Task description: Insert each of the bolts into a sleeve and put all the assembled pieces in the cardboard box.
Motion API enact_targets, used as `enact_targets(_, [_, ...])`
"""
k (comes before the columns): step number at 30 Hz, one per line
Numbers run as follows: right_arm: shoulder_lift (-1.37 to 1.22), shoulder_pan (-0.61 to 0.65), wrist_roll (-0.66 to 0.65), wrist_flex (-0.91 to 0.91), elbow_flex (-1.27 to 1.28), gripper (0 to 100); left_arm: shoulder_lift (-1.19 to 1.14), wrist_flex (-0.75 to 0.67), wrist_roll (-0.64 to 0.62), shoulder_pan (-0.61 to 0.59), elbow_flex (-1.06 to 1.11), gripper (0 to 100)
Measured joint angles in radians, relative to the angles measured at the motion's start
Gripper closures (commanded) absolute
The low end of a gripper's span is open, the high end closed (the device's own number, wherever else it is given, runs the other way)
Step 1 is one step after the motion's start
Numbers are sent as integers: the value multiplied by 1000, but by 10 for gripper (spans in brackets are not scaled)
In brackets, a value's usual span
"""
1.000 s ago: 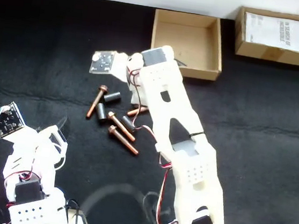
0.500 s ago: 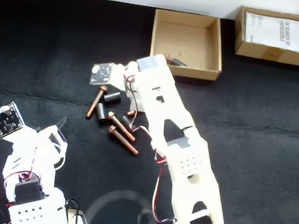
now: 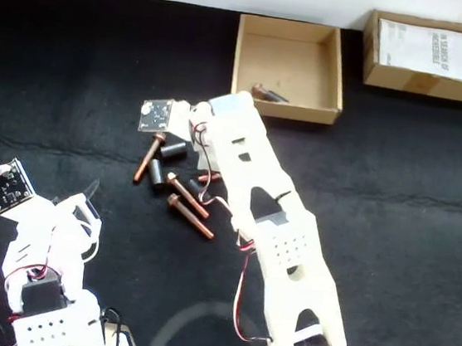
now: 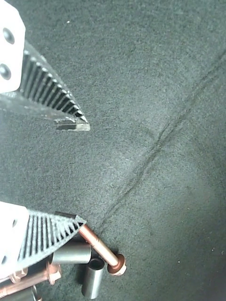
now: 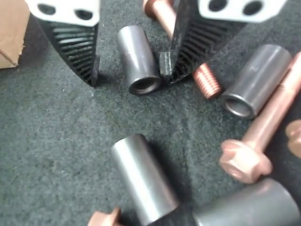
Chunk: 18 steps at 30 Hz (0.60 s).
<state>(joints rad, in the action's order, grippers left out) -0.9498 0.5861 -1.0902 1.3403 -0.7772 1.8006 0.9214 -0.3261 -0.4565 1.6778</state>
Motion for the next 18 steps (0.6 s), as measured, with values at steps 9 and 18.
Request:
enact_targets(9, [-72,-9,-2,-35,-72,994,0,0,0,0,0,716])
enact_targets(18, [-100,-38,28,100,-348,991,0,0,0,0,0,716])
